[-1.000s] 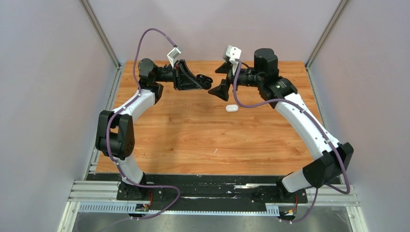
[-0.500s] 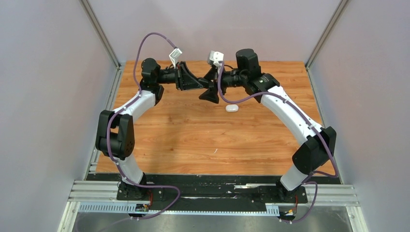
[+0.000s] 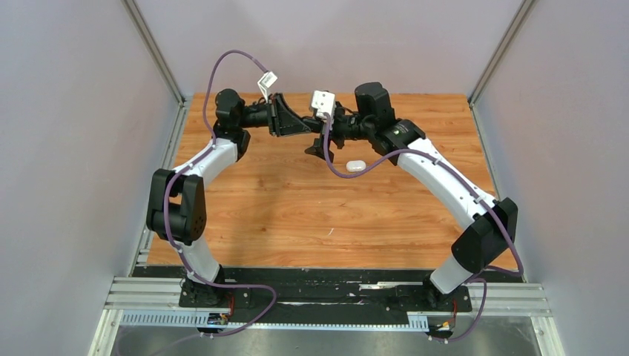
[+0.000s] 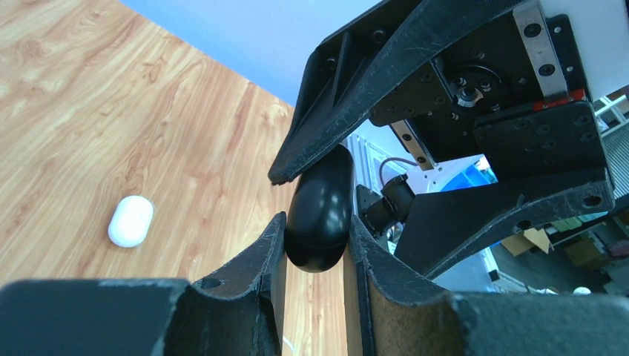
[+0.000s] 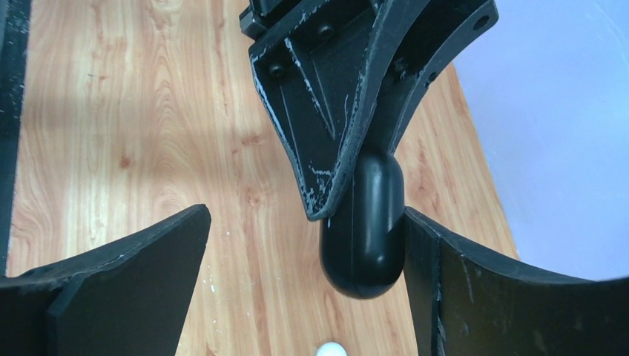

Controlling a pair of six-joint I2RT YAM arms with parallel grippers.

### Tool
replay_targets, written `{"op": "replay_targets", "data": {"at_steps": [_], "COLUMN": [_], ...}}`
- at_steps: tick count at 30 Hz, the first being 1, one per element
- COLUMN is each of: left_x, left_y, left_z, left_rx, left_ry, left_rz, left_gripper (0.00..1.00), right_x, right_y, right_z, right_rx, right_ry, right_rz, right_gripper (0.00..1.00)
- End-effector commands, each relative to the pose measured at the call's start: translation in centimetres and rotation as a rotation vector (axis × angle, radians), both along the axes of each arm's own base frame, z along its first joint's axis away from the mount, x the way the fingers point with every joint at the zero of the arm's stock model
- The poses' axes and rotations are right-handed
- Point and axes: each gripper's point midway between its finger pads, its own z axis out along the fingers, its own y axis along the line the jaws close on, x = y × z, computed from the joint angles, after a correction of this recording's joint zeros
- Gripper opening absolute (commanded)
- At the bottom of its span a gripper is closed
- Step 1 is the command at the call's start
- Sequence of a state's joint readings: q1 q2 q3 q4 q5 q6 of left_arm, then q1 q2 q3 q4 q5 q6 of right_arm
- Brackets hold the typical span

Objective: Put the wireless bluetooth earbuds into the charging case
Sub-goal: Close the charging case with the earbuds inside, then place the charging case with the earbuds at the center of the board.

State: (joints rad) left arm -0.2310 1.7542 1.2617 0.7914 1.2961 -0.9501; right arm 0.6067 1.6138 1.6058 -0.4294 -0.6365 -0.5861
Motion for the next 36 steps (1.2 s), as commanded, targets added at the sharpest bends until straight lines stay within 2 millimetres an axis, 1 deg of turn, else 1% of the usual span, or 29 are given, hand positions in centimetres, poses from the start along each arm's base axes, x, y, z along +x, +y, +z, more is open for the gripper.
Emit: {"op": "replay_targets", "data": {"at_steps": [1, 2, 3, 4, 5, 6, 7, 8, 9, 10, 11, 14, 15, 16, 17, 18, 20, 24, 27, 28, 29, 30, 31, 32, 33, 34, 35, 36], "left_x": [1.0, 1.2, 1.3, 2.0, 2.0, 2.8, 2.5, 2.9, 3.1, 3.3, 3.7, 4.1, 4.0, 3.7, 3.6, 3.3, 2.9, 2.8, 3.0, 2.9, 3.3, 2.9, 2.9, 2.9, 2.3, 2.6, 2.1, 2.4], "left_y": [0.3, 0.3, 0.4, 0.4, 0.7, 1.0, 1.2, 1.3, 1.5, 1.5, 1.7, 1.6, 1.4, 1.2, 1.1, 0.9, 0.6, 0.7, 1.1, 1.3, 1.7, 1.8, 2.1, 2.4, 2.8, 3.0, 3.4, 4.0], "left_z": [0.8, 0.2, -1.7, -2.9, -5.5, -7.2, -9.6, -10.7, -12.2, -12.8, -13.9, -16.3, -17.0, -18.2, -18.9, -20.2, -21.8, -24.7, -26.4, -26.9, -27.5, -28.1, -28.5, -28.9, -29.2, -29.2, -29.1, -29.0], "left_rx": [0.001, 0.014, 0.054, 0.080, 0.144, 0.185, 0.221, 0.235, 0.249, 0.258, 0.278, 0.308, 0.314, 0.326, 0.334, 0.344, 0.358, 0.407, 0.464, 0.490, 0.523, 0.561, 0.590, 0.628, 0.670, 0.693, 0.723, 0.756], "left_ry": [-0.016, 0.003, 0.049, 0.074, 0.132, 0.129, 0.209, 0.241, 0.275, 0.290, 0.317, 0.374, 0.392, 0.427, 0.447, 0.483, 0.536, 0.632, 0.661, 0.681, 0.668, 0.699, 0.690, 0.701, 0.715, 0.701, 0.696, 0.681], "left_rz": [0.037, 0.048, 0.063, 0.106, 0.128, 0.181, 0.198, 0.230, 0.248, 0.258, 0.284, 0.301, 0.294, 0.286, 0.287, 0.282, 0.290, 0.335, 0.383, 0.391, 0.422, 0.424, 0.439, 0.458, 0.455, 0.473, 0.471, 0.500], "left_gripper": [0.00, 0.00, 0.00, 0.00, 0.00, 0.00, 0.00, 0.00, 0.00, 0.00, 0.00, 0.00, 0.01, 0.01, 0.01, 0.01, 0.02, 0.06, 0.16, 0.17, 0.21, 0.26, 0.29, 0.39, 0.44, 0.53, 0.56, 0.65], "right_x": [0.3, 0.5, 0.7, 0.8, 0.8, 1.0, 1.1, 1.3, 1.4, 1.5, 1.6, 2.8, 3.3, 3.7, 4.0, 4.1, 4.3, 3.8, 3.4, 3.3, 3.2, 3.1, 3.1, 3.2, 3.3, 3.5, 3.7, 3.9], "right_y": [-2.1, -2.8, -3.6, -4.5, -5.3, -6.0, -6.7, -7.4, -7.9, -8.4, -8.9, -10.7, -11.4, -11.9, -12.3, -12.6, -13.2, -13.8, -14.0, -14.2, -14.2, -14.2, -14.2, -14.2, -14.2, -14.2, -14.3, -14.3], "right_z": [3.3, 3.7, 4.2, 4.6, 5.0, 5.2, 5.1, 5.1, 4.9, 4.8, 4.6, 3.8, 3.3, 2.8, 2.2, 1.6, 0.5, -1.2, -2.2, -2.4, -2.6, -2.6, -2.6, -2.6, -2.5, -2.4, -2.3, -2.1], "right_rx": [0.022, 0.039, 0.058, 0.080, 0.102, 0.118, 0.132, 0.144, 0.152, 0.157, 0.162, 0.177, 0.175, 0.172, 0.165, 0.158, 0.145, 0.117, 0.119, 0.121, 0.122, 0.122, 0.121, 0.121, 0.121, 0.119, 0.116, 0.115], "right_ry": [-0.113, -0.097, -0.077, -0.050, -0.028, -0.004, 0.022, 0.045, 0.064, 0.077, 0.096, 0.151, 0.168, 0.182, 0.197, 0.211, 0.237, 0.278, 0.333, 0.346, 0.351, 0.350, 0.351, 0.349, 0.344, 0.338, 0.329, 0.319], "right_rz": [-0.076, -0.099, -0.116, -0.137, -0.158, -0.181, -0.203, -0.227, -0.249, -0.270, -0.294, -0.433, -0.479, -0.516, -0.547, -0.567, -0.597, -0.624, -0.654, -0.665, -0.667, -0.665, -0.665, -0.667, -0.668, -0.670, -0.672, -0.675], "right_gripper": [0.99, 1.00, 1.00, 1.00, 1.00, 1.00, 1.00, 1.00, 1.00, 1.00, 1.00, 1.00, 1.00, 1.00, 1.00, 1.00, 1.00, 1.00, 1.00, 1.00, 1.00, 1.00, 1.00, 1.00, 1.00, 1.00, 1.00, 1.00]}}
